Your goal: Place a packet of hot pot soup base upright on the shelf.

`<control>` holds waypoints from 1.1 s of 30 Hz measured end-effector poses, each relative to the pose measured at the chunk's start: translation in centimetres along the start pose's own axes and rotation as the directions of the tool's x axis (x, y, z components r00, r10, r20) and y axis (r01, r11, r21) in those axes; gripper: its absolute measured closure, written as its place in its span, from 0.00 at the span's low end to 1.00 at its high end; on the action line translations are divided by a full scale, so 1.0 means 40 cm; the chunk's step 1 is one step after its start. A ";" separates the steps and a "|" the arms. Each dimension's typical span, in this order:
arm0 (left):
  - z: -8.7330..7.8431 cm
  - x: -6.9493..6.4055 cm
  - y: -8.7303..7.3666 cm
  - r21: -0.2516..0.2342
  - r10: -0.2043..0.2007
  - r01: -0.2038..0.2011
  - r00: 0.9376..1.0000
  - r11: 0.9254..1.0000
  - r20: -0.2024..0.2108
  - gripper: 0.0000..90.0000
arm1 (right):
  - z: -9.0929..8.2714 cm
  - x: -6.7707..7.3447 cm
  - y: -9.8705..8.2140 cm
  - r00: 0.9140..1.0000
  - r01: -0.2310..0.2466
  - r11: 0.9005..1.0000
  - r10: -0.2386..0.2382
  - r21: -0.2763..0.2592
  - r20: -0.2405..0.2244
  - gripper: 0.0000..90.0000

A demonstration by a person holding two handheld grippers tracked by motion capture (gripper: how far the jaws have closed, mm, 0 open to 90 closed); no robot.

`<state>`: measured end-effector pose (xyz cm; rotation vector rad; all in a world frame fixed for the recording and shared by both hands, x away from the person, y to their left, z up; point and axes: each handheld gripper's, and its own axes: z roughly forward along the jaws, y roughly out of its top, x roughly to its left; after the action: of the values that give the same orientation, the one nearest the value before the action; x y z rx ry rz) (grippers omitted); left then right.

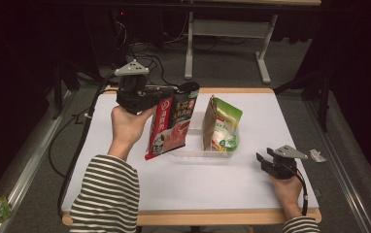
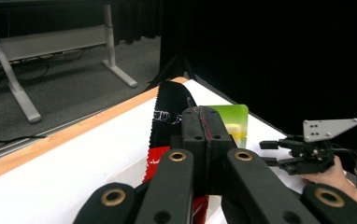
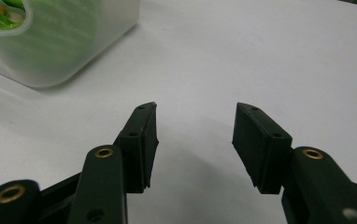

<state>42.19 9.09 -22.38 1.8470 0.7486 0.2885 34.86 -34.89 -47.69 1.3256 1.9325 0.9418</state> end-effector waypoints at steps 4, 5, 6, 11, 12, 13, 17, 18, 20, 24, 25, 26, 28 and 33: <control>0.034 0.009 0.004 0.012 -0.005 0.005 1.000 1.000 -0.015 1.00 | -0.001 -0.001 0.000 1.000 -0.002 1.000 0.002 0.001 0.001 0.56; 0.044 0.013 0.003 0.011 -0.010 0.010 1.000 1.000 -0.016 1.00 | -0.001 -0.001 0.000 1.000 -0.005 1.000 0.005 0.001 0.001 0.56; 0.056 0.019 0.003 0.015 -0.015 0.015 1.000 1.000 -0.017 1.00 | -0.001 -0.001 0.000 1.000 -0.006 1.000 0.006 0.000 0.001 0.56; 0.093 0.033 0.003 -0.005 -0.043 0.042 0.999 0.999 -0.025 1.00 | -0.002 0.000 -0.001 1.000 -0.006 1.000 0.006 0.000 0.002 0.55; 0.101 0.036 0.003 -0.008 -0.051 0.050 0.998 0.999 -0.021 1.00 | -0.002 -0.001 0.000 1.000 -0.001 1.000 0.001 -0.001 0.001 0.55; 0.108 0.039 0.004 -0.009 -0.056 0.056 0.998 0.998 -0.024 1.00 | -0.002 0.000 0.000 1.000 -0.006 1.000 0.006 0.001 0.001 0.55; 0.138 0.051 0.000 -0.015 -0.074 0.073 0.997 0.997 -0.038 1.00 | -0.001 0.000 0.000 1.000 0.000 1.000 0.000 -0.001 0.002 0.55; 0.145 0.050 -0.002 -0.018 -0.074 0.074 0.996 0.997 -0.041 1.00 | -0.002 0.001 -0.001 1.000 -0.007 1.000 0.007 0.000 0.002 0.55; 0.156 0.048 -0.005 -0.030 -0.075 0.074 0.996 0.997 -0.044 1.00 | -0.002 -0.002 -0.001 1.000 -0.006 1.000 0.006 -0.005 0.000 0.55; 0.183 0.044 -0.014 -0.035 -0.068 0.066 0.997 0.997 -0.043 1.00 | -0.002 -0.001 -0.001 1.000 -0.009 1.000 0.009 -0.008 0.000 0.55; 0.192 0.044 -0.017 -0.031 -0.069 0.068 0.997 0.997 -0.044 1.00 | -0.003 0.000 -0.001 1.000 -0.009 1.000 0.009 -0.004 0.001 0.55; 0.201 0.044 -0.021 -0.026 -0.067 0.066 0.997 0.997 -0.047 1.00 | -0.002 0.000 -0.001 1.000 -0.012 1.000 0.012 -0.008 -0.001 0.55; 0.218 0.044 -0.027 -0.018 -0.068 0.067 0.997 0.998 -0.049 1.00 | -0.002 -0.001 -0.001 1.000 -0.010 1.000 0.010 -0.008 -0.001 0.55; 0.247 0.044 -0.035 -0.034 -0.073 0.071 0.995 0.997 -0.064 1.00 | -0.003 -0.002 -0.001 1.000 -0.011 1.000 0.011 -0.011 -0.001 0.54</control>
<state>48.20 3.06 -27.86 1.7839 0.8490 0.3133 34.77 -34.98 -47.67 1.3310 1.9204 0.9569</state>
